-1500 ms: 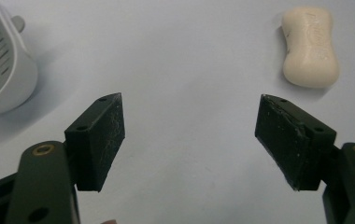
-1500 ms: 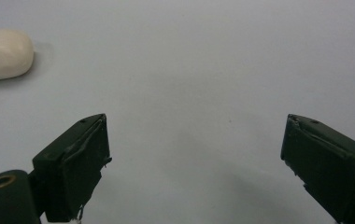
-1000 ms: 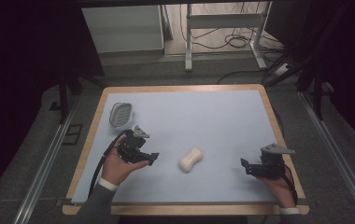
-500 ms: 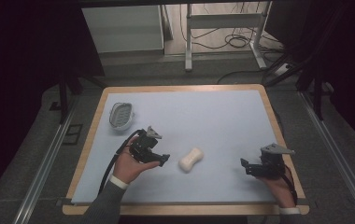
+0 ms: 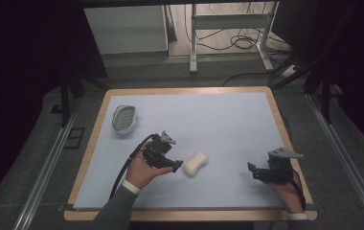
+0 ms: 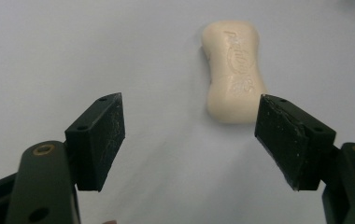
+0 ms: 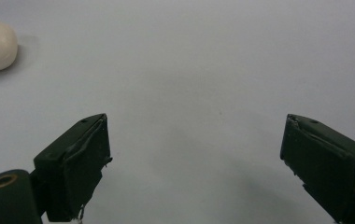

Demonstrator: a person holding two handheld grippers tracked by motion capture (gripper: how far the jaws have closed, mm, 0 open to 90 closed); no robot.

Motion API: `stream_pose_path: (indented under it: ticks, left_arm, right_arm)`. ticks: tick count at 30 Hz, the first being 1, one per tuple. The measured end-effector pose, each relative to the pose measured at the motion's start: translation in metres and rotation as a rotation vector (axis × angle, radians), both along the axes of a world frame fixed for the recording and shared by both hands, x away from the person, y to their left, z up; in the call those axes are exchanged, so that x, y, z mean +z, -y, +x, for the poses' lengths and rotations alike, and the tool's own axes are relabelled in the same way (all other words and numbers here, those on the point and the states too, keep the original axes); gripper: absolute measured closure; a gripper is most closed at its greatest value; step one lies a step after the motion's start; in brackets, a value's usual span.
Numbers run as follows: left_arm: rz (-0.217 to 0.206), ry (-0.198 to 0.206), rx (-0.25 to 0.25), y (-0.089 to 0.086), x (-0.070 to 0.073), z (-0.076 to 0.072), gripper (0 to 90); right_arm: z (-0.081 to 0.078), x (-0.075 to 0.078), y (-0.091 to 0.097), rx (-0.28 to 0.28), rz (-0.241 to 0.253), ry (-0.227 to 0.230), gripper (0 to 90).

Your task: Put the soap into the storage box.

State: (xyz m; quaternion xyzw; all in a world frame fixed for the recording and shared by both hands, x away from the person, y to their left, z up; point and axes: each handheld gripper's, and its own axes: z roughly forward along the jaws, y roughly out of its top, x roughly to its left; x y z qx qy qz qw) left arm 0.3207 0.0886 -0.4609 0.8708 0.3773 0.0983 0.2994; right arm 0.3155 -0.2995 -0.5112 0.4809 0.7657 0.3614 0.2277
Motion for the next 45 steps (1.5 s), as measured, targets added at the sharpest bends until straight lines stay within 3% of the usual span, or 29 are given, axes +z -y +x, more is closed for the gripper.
stream_pose_path:
  ticks: [12, 23, 45]
  left_arm:
    - [-0.01, -0.008, -0.041, 0.022, -0.006, 0.002, 25.3]
    - [0.012, -0.017, -0.079, 0.045, -0.009, 0.005, 25.7]
    - [0.065, -0.07, -0.085, 0.074, -0.027, 0.025, 27.9]
  right_arm:
    - [0.001, -0.001, 0.002, -0.007, -0.005, 0.0, 8.4]
    - [0.001, -0.001, 0.002, -0.014, -0.008, -0.003, 8.4]
    - [0.001, -0.002, 0.004, -0.02, -0.01, -0.01, 8.4]
